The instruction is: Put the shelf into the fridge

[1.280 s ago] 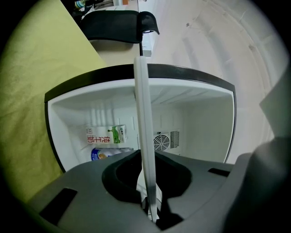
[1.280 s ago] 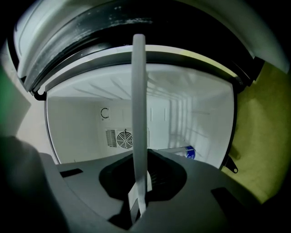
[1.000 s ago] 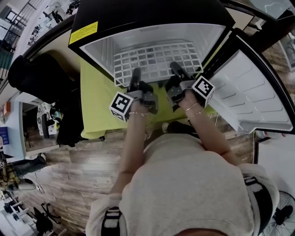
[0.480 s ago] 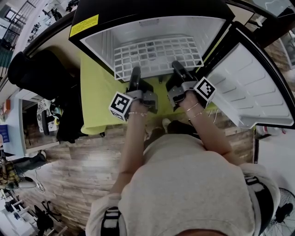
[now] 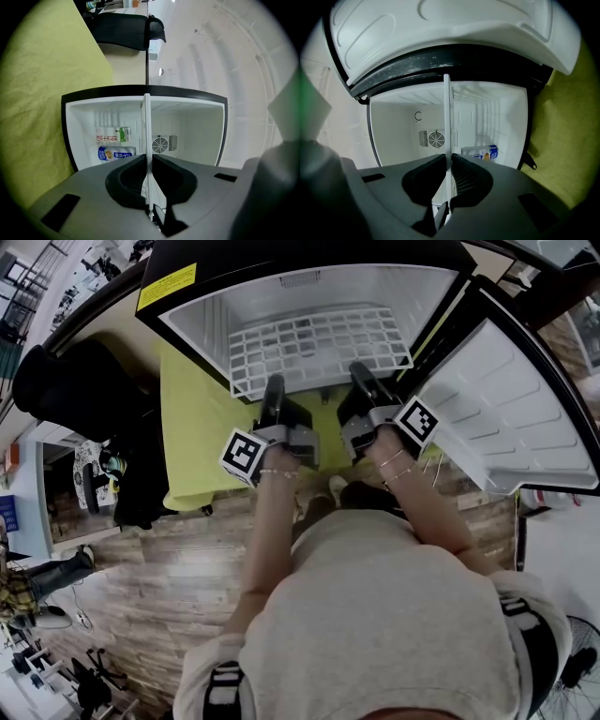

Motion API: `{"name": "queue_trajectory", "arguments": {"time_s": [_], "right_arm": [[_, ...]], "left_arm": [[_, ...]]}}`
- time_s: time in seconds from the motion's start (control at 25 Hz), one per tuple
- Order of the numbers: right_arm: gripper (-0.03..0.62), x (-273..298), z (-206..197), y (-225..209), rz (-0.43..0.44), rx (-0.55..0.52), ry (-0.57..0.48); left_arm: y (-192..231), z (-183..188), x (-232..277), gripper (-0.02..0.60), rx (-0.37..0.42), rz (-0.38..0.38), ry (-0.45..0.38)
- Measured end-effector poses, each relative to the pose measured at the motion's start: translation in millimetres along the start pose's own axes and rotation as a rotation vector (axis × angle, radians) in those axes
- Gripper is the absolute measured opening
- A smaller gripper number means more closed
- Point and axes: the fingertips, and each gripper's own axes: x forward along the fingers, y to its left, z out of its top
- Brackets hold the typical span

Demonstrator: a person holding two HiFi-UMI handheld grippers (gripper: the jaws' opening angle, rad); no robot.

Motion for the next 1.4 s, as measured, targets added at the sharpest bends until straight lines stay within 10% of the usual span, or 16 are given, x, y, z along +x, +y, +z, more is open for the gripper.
{"name": "queue_trajectory", "arguments": {"time_s": [1.4], "right_arm": [[0.032,26.5,10.7,-5.8,-0.034,0.004,-0.046]], "left_arm": [[12.0,9.7,26.0,0.034,0.006,0.008,0.014]]}}
